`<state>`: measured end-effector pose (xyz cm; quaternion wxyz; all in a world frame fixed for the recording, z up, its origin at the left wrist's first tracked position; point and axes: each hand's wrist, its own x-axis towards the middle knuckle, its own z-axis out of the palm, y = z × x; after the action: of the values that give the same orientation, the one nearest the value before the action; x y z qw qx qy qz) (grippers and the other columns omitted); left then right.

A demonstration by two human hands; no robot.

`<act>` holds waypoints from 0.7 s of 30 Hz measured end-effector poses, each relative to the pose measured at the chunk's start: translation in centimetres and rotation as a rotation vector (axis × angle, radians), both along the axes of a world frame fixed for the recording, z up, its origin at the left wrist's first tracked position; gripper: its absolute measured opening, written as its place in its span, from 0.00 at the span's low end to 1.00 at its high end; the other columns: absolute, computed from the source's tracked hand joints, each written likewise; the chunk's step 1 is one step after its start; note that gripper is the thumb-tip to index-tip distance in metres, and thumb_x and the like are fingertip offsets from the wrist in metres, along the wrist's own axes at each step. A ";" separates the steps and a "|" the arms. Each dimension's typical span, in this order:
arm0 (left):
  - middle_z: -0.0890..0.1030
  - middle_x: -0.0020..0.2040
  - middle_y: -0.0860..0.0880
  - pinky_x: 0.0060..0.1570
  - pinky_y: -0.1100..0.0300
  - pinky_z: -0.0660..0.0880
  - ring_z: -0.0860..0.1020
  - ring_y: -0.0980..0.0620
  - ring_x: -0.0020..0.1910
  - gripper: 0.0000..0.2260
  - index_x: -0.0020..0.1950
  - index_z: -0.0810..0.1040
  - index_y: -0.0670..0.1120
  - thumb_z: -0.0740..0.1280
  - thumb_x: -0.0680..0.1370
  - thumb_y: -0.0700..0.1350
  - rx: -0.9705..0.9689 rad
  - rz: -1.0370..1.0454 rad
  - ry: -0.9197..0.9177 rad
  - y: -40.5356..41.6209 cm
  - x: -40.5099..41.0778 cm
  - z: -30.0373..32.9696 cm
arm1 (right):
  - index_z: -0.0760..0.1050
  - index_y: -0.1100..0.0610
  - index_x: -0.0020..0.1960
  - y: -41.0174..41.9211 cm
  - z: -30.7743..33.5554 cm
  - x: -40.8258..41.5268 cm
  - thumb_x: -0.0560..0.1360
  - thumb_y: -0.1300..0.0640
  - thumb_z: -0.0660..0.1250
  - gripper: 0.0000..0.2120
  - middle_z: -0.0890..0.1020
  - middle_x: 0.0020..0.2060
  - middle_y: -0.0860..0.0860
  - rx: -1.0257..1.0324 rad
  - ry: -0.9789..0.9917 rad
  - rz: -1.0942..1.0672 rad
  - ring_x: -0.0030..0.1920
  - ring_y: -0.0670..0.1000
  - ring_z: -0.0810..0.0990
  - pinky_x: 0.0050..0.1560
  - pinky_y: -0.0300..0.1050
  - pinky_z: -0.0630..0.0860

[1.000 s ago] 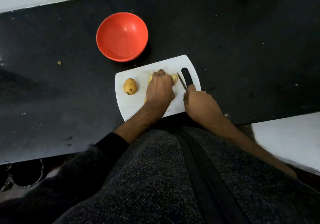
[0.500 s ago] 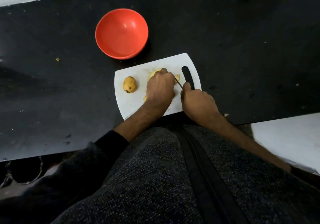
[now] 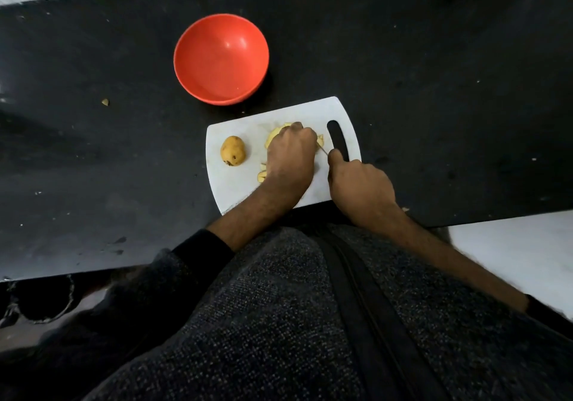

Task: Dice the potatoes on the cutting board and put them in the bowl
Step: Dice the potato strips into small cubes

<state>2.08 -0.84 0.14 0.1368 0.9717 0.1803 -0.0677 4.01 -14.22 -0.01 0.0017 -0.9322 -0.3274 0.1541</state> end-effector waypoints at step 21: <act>0.79 0.52 0.41 0.40 0.56 0.69 0.79 0.43 0.49 0.04 0.51 0.81 0.39 0.67 0.77 0.36 -0.117 0.134 0.007 -0.2 -0.6 0.2 | 0.65 0.57 0.62 1.0 0.7 1.1 0.82 0.60 0.52 0.10 0.80 0.47 0.59 -0.008 0.111 0.029 0.40 0.59 0.76 0.36 0.50 0.65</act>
<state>1.44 -1.03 0.35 0.1967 0.9476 0.2412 -0.0723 5.07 -13.23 0.70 0.0141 -0.9174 -0.3399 0.2067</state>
